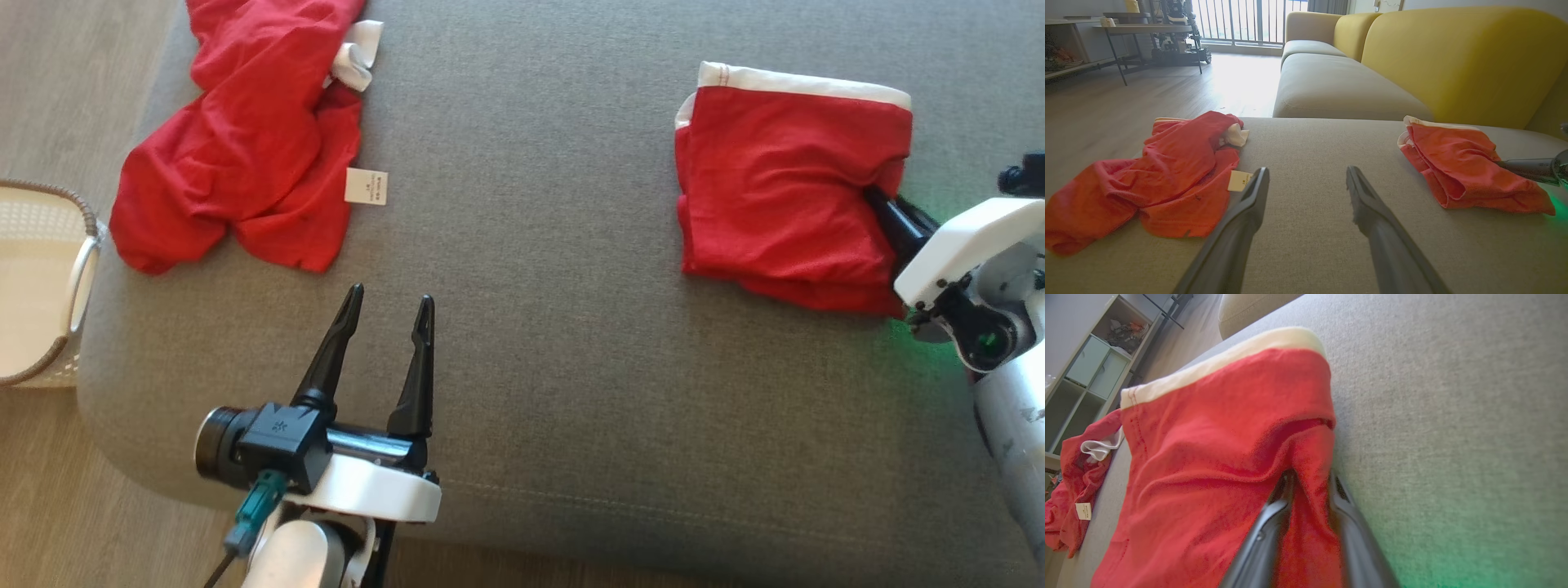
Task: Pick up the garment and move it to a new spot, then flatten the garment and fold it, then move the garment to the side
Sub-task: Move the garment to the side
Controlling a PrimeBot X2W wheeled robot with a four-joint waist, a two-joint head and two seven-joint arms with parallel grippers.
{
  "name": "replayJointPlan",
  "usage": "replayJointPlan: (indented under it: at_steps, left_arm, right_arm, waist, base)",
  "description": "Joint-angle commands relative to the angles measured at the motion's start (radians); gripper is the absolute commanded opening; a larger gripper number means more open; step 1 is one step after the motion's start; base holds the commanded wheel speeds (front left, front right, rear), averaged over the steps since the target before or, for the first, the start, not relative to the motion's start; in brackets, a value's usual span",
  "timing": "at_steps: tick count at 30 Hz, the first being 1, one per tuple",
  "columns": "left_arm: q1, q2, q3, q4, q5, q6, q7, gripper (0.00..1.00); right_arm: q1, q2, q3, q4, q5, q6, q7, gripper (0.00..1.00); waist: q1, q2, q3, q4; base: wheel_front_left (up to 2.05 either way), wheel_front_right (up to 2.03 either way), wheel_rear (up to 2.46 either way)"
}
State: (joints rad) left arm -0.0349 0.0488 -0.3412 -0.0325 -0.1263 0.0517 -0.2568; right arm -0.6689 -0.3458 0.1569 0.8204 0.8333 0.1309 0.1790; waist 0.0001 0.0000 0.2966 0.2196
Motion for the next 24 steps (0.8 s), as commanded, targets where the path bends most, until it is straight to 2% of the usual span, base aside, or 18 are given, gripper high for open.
replayJointPlan:
  at_steps: [1, 7, 12, 19, 24]
  left_arm:
    - [-0.029, 0.001, 0.033, -0.028, -0.002, 0.000, -0.005, 1.00]
    - [-0.022, 0.001, 0.043, -0.032, -0.001, 0.001, -0.005, 1.00]
    - [-0.019, 0.001, 0.052, -0.038, 0.005, -0.004, -0.005, 1.00]
    - [-0.043, 0.001, 0.070, -0.043, 0.023, -0.023, -0.005, 1.00]
    - [-0.061, 0.001, 0.083, -0.044, 0.037, -0.038, -0.005, 1.00]
  right_arm:
    - [-0.004, -0.010, 0.028, -0.033, 0.014, 0.000, 0.007, 0.00]
    - [-0.015, -0.072, 0.092, -0.059, 0.005, 0.000, -0.032, 0.00]
    - [-0.066, -0.140, 0.128, -0.051, -0.089, 0.000, -0.062, 0.00]
    - [-0.136, -0.232, 0.165, -0.071, -0.211, 0.000, -0.049, 0.00]
    - [-0.169, -0.271, 0.158, -0.079, -0.259, 0.000, -0.041, 0.00]
  waist:
    - [-0.0001, 0.0000, -0.002, -0.007]
    - [-0.0001, 0.0000, -0.018, -0.058]
    - [-0.0001, 0.0000, -0.012, -0.110]
    - [-0.0001, 0.0000, 0.035, -0.179]
    - [-0.0001, 0.0000, 0.064, -0.207]
  base:
    - [0.00, 0.00, 0.00]
    - [0.00, 0.00, 0.00]
    - [0.00, 0.00, 0.00]
    - [0.00, 0.00, 0.00]
    - [0.00, 0.00, 0.00]
